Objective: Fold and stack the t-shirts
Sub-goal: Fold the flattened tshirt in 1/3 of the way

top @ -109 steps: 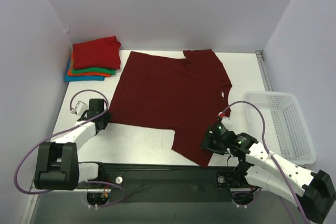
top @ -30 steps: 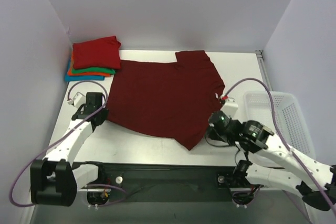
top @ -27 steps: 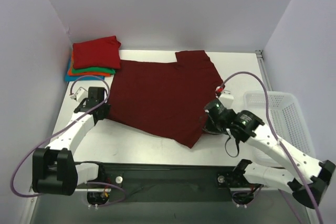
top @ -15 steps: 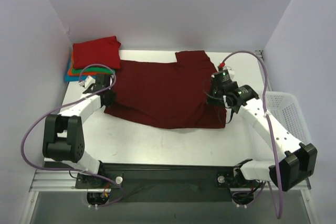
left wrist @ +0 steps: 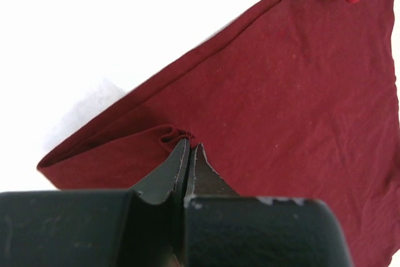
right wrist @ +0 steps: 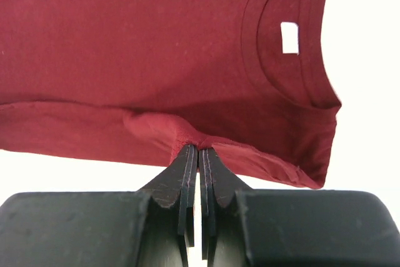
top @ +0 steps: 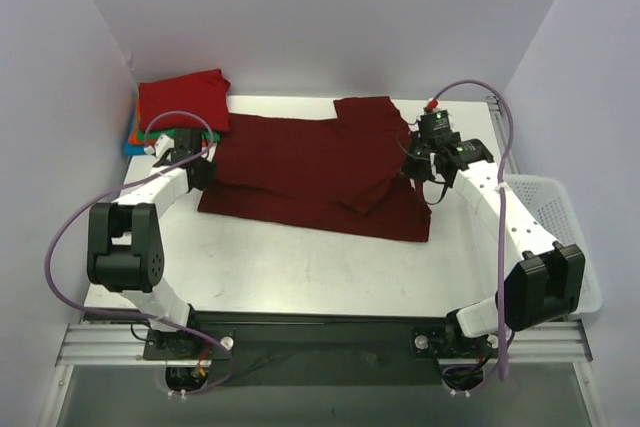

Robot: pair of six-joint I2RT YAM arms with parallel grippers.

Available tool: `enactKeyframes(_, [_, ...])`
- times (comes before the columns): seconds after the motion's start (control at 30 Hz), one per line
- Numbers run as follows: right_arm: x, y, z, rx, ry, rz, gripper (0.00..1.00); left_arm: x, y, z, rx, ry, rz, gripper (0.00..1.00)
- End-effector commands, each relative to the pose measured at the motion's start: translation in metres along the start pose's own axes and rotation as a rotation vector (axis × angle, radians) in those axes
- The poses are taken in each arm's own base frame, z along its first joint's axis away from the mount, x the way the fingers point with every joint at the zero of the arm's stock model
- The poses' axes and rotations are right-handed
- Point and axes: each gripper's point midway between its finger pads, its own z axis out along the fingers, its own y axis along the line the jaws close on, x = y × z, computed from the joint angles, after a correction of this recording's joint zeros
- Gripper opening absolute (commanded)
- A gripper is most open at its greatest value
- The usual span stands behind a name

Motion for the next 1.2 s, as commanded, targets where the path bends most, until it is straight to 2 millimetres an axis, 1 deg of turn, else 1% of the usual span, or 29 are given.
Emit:
enactKeyframes(0.0, [-0.021, 0.002, -0.005, -0.023, -0.036, 0.005, 0.0, -0.016, -0.025, 0.004, 0.069, -0.024, -0.015, 0.0])
enactKeyframes(0.13, [-0.026, -0.007, -0.003, -0.005, -0.041, 0.026, 0.0, -0.017, -0.02, 0.008, 0.063, -0.017, -0.035, 0.0])
enactKeyframes(0.27, [-0.03, -0.013, 0.0, 0.004, -0.042, 0.044, 0.0, -0.021, -0.021, 0.01, 0.081, -0.015, -0.048, 0.0])
enactKeyframes(0.4, [-0.032, -0.018, 0.005, 0.019, -0.038, 0.058, 0.0, -0.017, -0.017, 0.014, 0.071, -0.003, -0.047, 0.0])
enactKeyframes(0.57, [-0.039, -0.019, 0.011, 0.018, -0.039, 0.07, 0.0, -0.012, -0.018, 0.02, 0.078, 0.015, -0.046, 0.0])
enactKeyframes(0.6, [-0.04, -0.019, 0.011, 0.017, -0.038, 0.074, 0.0, -0.02, -0.011, 0.024, 0.064, 0.005, -0.065, 0.0])
enactKeyframes(0.83, [-0.04, -0.025, 0.02, 0.038, -0.021, 0.08, 0.0, -0.019, -0.008, 0.029, 0.061, 0.017, -0.076, 0.0])
enactKeyframes(1.0, [-0.042, -0.032, 0.024, 0.049, -0.018, 0.094, 0.0, -0.022, -0.013, 0.032, 0.078, 0.018, -0.074, 0.0])
enactKeyframes(1.17, [-0.043, -0.035, 0.031, 0.056, -0.004, 0.099, 0.0, -0.021, -0.01, 0.035, 0.066, 0.019, -0.075, 0.0])
